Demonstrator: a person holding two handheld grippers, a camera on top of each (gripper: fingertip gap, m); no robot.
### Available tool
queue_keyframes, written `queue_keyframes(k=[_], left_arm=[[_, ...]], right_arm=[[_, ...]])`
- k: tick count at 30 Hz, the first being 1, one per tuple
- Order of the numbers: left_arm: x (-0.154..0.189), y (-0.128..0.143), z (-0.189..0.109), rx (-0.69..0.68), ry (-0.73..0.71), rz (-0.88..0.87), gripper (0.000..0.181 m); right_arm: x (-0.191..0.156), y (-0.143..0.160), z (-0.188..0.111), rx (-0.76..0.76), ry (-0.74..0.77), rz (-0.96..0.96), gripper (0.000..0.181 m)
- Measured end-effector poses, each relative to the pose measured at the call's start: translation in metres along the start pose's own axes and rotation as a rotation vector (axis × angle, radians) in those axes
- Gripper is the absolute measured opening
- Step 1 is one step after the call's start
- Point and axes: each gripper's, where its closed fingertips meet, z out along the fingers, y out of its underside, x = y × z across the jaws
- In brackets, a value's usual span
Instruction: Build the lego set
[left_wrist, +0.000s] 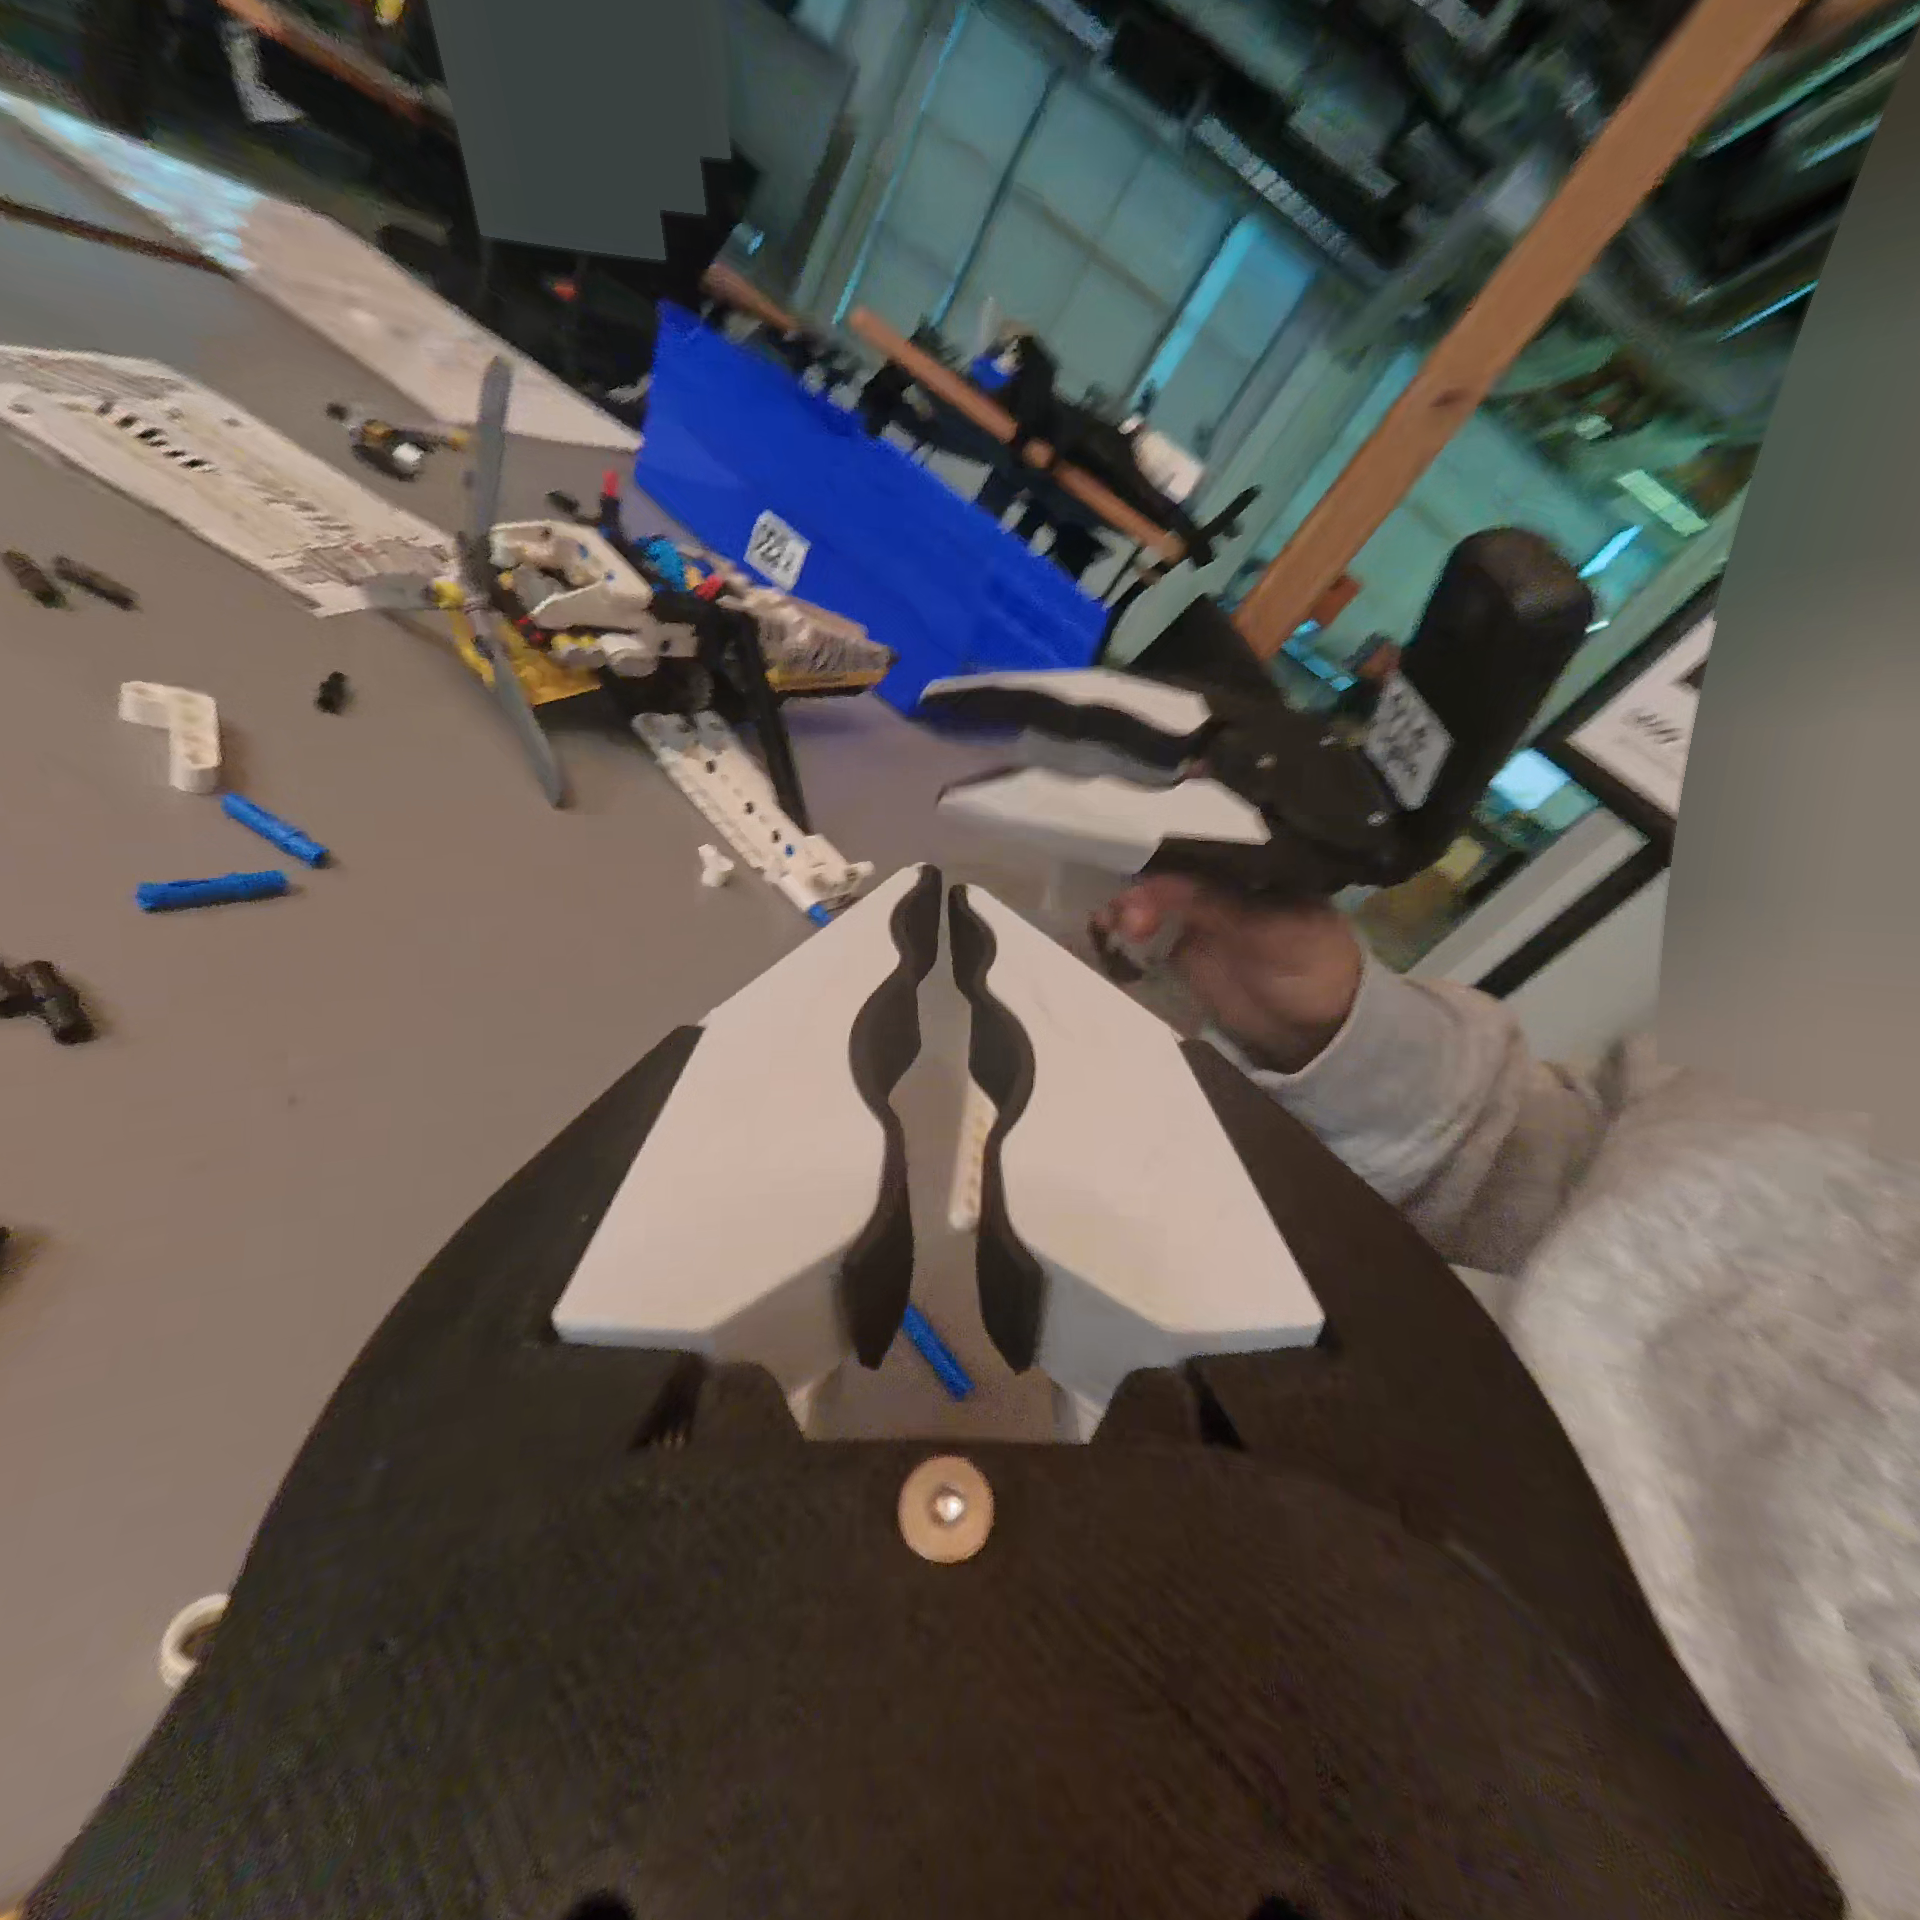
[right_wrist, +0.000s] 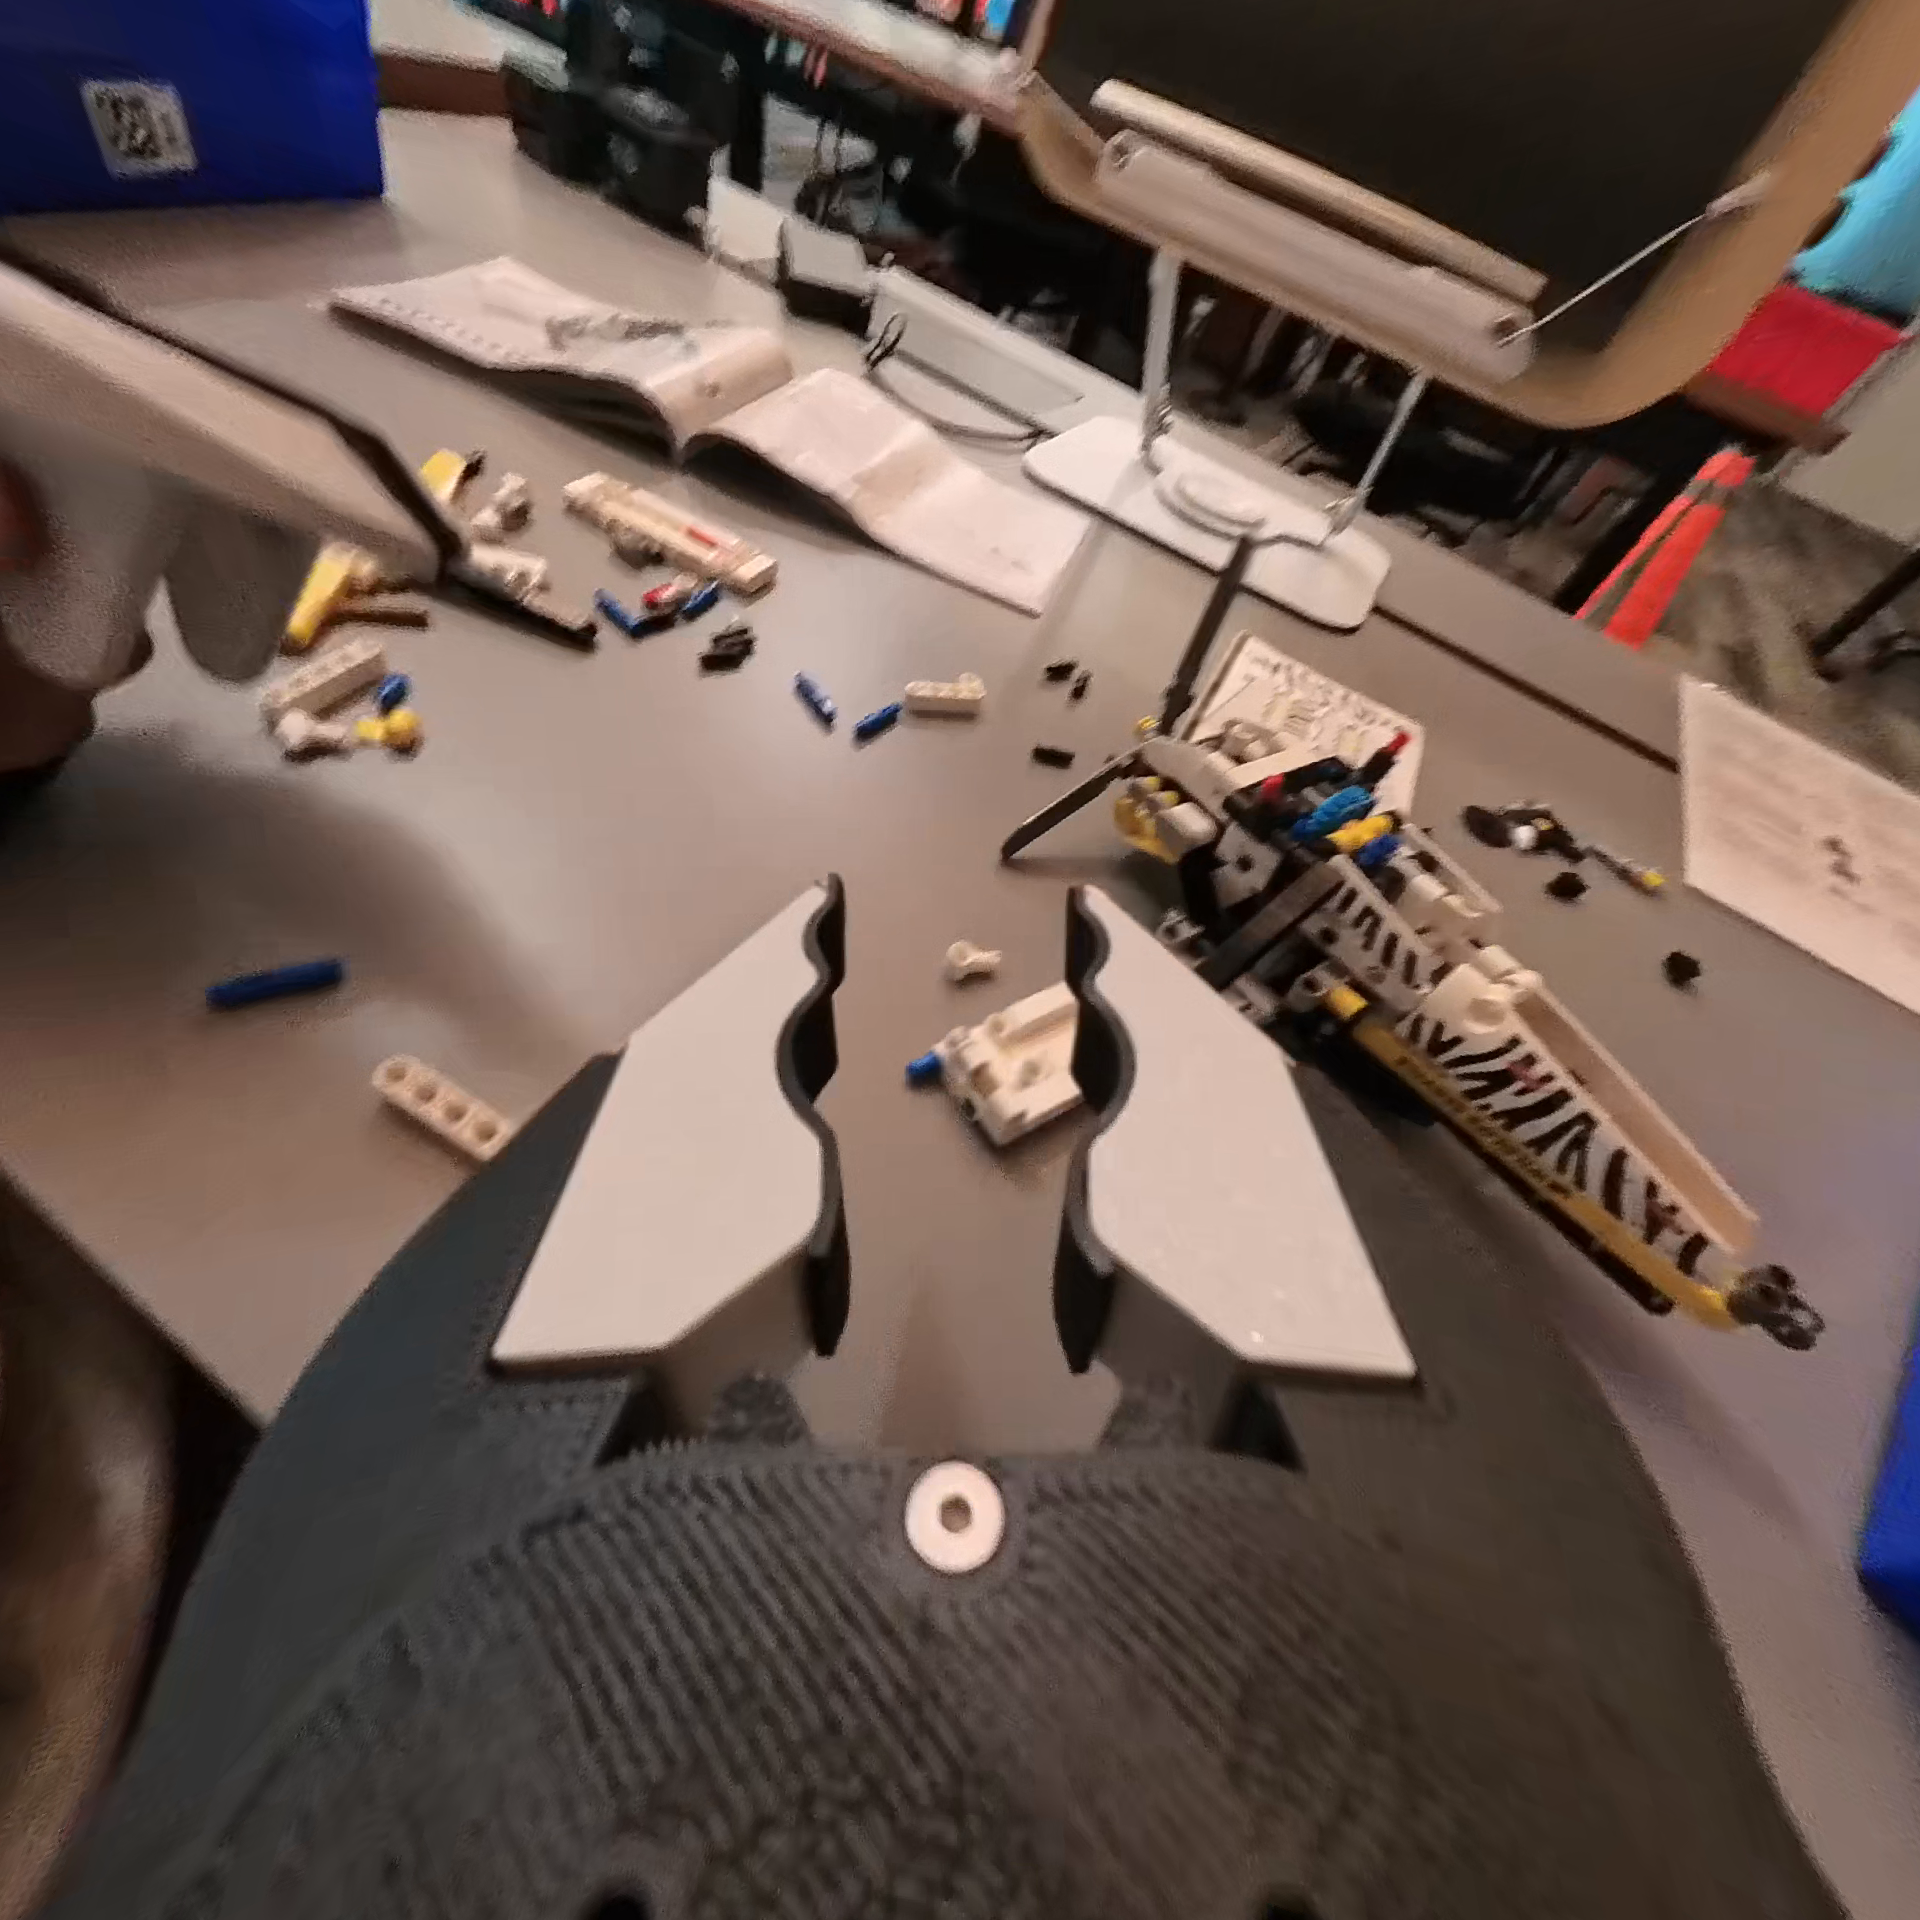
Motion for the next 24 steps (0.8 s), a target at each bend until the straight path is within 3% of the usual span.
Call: queue_keyframes(k=[2,5,7,9,12,16,21,24], left_arm=[[-0.009,0.004,0.014,-0.072,-0.063,0.0,0.005],[-0.01,0.007,0.04,-0.2,-0.036,-0.033,0.008],[-0.027,0.003,0.054,-0.26,-0.098,0.015,0.008],[-0.043,0.003,0.069,-0.339,-0.147,0.048,0.009],[-0.058,0.022,0.089,-0.486,-0.181,0.051,0.015],[-0.069,0.053,0.103,-0.621,-0.258,0.099,0.014],[-0.072,0.057,0.11,-0.615,-0.303,0.158,0.0],[-0.075,0.052,0.111,-0.6,-0.327,0.171,0.007]], right_arm=[[0.018,-0.016,0.001,0.095,0.04,0.073,0.041],[0.041,-0.037,-0.004,0.27,0.067,0.172,0.038],[0.051,-0.041,-0.013,0.404,0.092,0.166,0.025],[0.068,-0.043,-0.032,0.543,0.172,0.174,0.004],[0.081,-0.049,-0.066,0.721,0.15,0.26,0.0],[0.093,-0.038,-0.065,0.733,0.031,0.446,0.0],[0.084,-0.042,-0.063,0.751,-0.057,0.486,0.002],[0.08,-0.043,-0.064,0.75,-0.05,0.454,0.0]])
